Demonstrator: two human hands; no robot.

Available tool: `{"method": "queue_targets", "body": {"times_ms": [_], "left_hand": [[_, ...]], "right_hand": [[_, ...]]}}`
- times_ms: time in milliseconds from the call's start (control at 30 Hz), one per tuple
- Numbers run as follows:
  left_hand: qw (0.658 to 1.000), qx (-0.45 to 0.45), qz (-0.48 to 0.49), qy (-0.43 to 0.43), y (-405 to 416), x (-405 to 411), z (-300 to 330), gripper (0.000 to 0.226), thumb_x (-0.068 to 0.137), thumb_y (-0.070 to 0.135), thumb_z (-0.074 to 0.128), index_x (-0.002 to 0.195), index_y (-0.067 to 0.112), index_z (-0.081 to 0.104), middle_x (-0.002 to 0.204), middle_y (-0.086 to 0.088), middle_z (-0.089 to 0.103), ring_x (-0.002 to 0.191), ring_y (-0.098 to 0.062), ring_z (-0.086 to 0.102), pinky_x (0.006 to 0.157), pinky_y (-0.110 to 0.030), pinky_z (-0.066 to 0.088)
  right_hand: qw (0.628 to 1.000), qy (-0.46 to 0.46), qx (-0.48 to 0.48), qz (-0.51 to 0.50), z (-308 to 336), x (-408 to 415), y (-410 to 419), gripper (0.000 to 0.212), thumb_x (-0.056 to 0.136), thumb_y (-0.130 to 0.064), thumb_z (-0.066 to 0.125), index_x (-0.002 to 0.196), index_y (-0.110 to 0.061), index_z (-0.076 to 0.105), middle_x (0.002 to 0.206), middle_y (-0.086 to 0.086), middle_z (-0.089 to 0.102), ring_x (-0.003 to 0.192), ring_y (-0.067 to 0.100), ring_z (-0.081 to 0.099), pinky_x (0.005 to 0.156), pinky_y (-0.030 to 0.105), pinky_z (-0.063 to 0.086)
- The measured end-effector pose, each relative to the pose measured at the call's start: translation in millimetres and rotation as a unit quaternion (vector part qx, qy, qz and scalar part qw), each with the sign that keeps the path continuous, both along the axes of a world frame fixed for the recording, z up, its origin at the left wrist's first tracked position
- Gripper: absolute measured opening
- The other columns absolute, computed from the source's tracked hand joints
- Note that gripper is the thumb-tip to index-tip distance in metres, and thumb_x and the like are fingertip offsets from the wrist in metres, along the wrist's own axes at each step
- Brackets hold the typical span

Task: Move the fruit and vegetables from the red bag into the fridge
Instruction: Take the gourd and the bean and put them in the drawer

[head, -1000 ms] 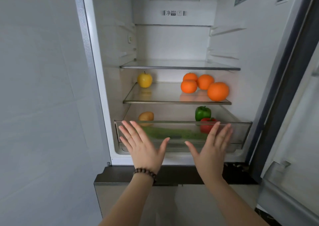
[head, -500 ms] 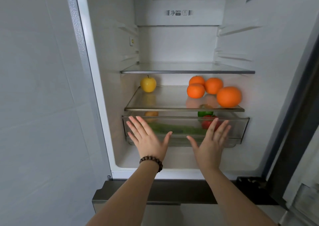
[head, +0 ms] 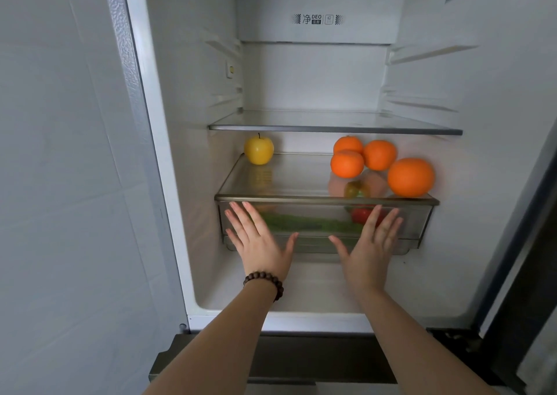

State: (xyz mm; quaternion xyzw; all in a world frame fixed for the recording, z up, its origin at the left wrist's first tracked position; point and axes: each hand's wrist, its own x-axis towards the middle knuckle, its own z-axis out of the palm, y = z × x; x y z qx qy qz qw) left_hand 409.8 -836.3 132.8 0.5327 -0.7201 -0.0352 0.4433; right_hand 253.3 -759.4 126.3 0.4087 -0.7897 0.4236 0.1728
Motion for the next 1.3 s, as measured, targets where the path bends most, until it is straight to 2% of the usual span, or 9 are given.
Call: {"method": "queue_targets", "body": {"times_ms": [200,267,367,467,567,767,900,1100,1300], "left_hand": [[0.999,0.033,-0.008,-0.020,-0.8,0.0,4.6,0.121,0.075,0.067,0.056,0.144,0.003,-0.020,0.150,-0.014,-0.029,0.139,-0.031,-0.026,0.113,-0.050,-0.006],[0.998,0.051,-0.013,-0.041,3.0,4.2,7.6,0.121,0.076,0.065,0.057,0.142,0.004,-0.024,0.149,-0.013,-0.031,0.138,-0.031,-0.029,0.112,-0.049,-0.008],[0.995,0.067,-0.031,-0.072,8.9,17.8,11.5,0.115,0.080,0.058,0.056,0.143,0.007,-0.025,0.152,-0.015,-0.029,0.141,-0.032,-0.024,0.115,-0.047,-0.003],[0.992,0.071,-0.067,-0.078,15.8,34.3,16.4,0.107,0.084,0.053,0.053,0.146,0.011,-0.022,0.154,-0.012,-0.027,0.143,-0.029,-0.020,0.117,-0.045,-0.001],[0.989,0.077,-0.108,-0.060,27.9,49.0,20.2,0.099,0.088,0.047,0.051,0.147,0.011,-0.019,0.156,-0.008,-0.022,0.145,-0.023,-0.017,0.119,-0.044,-0.001],[0.979,0.059,-0.171,-0.096,65.6,61.0,23.0,0.088,0.091,0.050,0.041,0.149,0.011,-0.013,0.159,-0.005,-0.012,0.145,-0.023,-0.015,0.118,-0.044,-0.004],[0.966,0.031,-0.221,-0.132,101.7,50.7,22.7,0.085,0.091,0.055,0.036,0.150,0.013,-0.009,0.159,-0.005,-0.010,0.145,-0.024,-0.015,0.118,-0.047,-0.002],[0.941,0.020,-0.305,-0.144,168.2,37.5,16.2,0.079,0.092,0.057,0.032,0.151,0.016,-0.003,0.160,-0.005,0.001,0.147,-0.024,-0.004,0.118,-0.046,0.001],[0.918,0.022,-0.365,-0.151,219.3,41.5,2.5,0.077,0.093,0.056,0.030,0.151,0.015,0.000,0.159,-0.007,0.005,0.147,-0.024,-0.002,0.118,-0.046,0.000]], "right_hand": [[1.000,-0.002,0.011,0.001,0.0,-2.1,-1.6,0.106,0.077,-0.065,0.052,0.149,-0.016,-0.009,0.156,0.017,-0.016,0.142,0.030,-0.017,0.115,0.049,0.007],[1.000,-0.008,0.015,0.010,2.1,-2.4,2.0,0.104,0.079,-0.061,0.055,0.149,-0.019,-0.010,0.156,0.014,-0.016,0.143,0.030,-0.016,0.115,0.048,0.009],[0.999,-0.017,0.027,0.036,8.6,-3.8,14.0,0.098,0.083,-0.052,0.058,0.148,-0.025,-0.011,0.157,0.011,-0.016,0.145,0.029,-0.012,0.115,0.047,0.011],[0.996,-0.053,0.036,0.067,17.8,0.2,29.3,0.090,0.087,-0.046,0.056,0.149,-0.023,-0.004,0.158,0.012,-0.006,0.146,0.028,-0.005,0.117,0.048,0.011],[0.993,-0.075,0.018,0.087,25.2,16.3,52.4,0.080,0.090,-0.041,0.054,0.150,-0.021,0.005,0.159,0.011,0.005,0.146,0.025,0.001,0.118,0.043,0.012],[0.995,-0.024,-0.036,0.090,38.2,54.9,125.7,0.061,0.093,-0.032,0.052,0.146,-0.020,0.024,0.151,0.007,0.032,0.140,0.019,0.026,0.112,0.029,0.022],[0.997,0.058,-0.041,0.041,44.1,71.9,186.2,0.055,0.094,-0.031,0.051,0.144,-0.019,0.030,0.148,0.007,0.036,0.139,0.017,0.026,0.111,0.023,0.018],[0.983,0.158,-0.026,-0.084,39.9,76.7,306.0,0.052,0.092,-0.036,0.045,0.138,-0.012,0.039,0.142,0.015,0.040,0.139,0.027,0.028,0.114,0.049,0.026],[0.950,0.162,0.053,-0.261,23.8,75.2,420.4,0.054,0.090,-0.038,0.048,0.135,-0.009,0.042,0.141,0.021,0.039,0.140,0.034,0.024,0.114,0.055,0.017]]}}
